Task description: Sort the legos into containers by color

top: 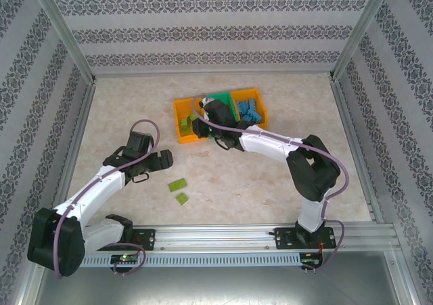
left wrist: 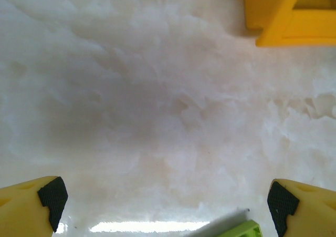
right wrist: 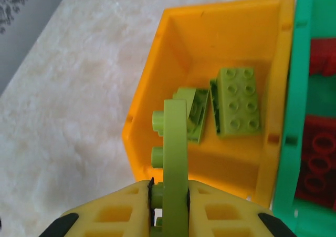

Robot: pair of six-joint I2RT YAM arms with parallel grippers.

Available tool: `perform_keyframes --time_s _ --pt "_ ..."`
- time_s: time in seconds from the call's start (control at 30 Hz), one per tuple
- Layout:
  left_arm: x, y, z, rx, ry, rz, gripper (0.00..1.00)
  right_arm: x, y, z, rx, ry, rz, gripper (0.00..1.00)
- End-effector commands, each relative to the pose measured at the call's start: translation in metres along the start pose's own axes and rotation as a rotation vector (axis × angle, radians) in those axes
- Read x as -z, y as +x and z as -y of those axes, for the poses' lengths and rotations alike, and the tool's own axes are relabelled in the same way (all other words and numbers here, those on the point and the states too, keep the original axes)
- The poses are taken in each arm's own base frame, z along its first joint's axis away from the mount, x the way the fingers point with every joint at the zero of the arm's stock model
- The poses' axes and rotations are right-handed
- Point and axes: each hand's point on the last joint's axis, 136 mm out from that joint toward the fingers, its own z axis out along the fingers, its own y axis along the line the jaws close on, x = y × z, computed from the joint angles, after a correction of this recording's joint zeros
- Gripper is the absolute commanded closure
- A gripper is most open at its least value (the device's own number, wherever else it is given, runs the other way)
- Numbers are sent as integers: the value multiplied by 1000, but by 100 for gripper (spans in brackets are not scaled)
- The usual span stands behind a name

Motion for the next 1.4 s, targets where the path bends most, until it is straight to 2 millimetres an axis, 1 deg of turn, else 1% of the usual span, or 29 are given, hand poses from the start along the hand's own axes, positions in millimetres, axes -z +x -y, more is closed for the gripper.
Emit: perform_keyframes --time_s 0.0,0.13,0.27,0.37,0.43,0.53,0.73,0.8,0.9,1.13,1.37 --pt "1 17 7 20 14 -33 0 -15 -4 -1 -54 -30 -44 77" --pt "-4 31 20 -2 18 -62 0 -35 -13 8 -93 -12 -53 73" --pt "-10 44 28 -14 6 -93 0 -51 -15 20 -150 3 -63 67" --pt "-12 54 33 -21 -8 -116 0 -57 -17 24 -174 3 -64 59" --pt "-13 60 34 -17 -19 -135 0 -57 -17 24 -179 -3 -63 56" --pt "-14 69 37 -2 -25 -159 0 -51 -19 19 -176 -20 -54 50" --pt "-17 85 43 19 -53 -224 0 -27 -21 7 -152 -46 -19 36" --pt "-16 91 41 27 -85 -252 1 -21 -20 5 -140 -45 -12 34" --pt "-13 98 34 39 -147 -280 1 -13 -20 4 -136 -48 -4 33" --pt "-22 100 44 81 -136 -287 1 -7 -17 4 -147 -64 11 32" --pt "-30 100 47 90 -173 -305 1 -3 -13 5 -154 -81 27 31"
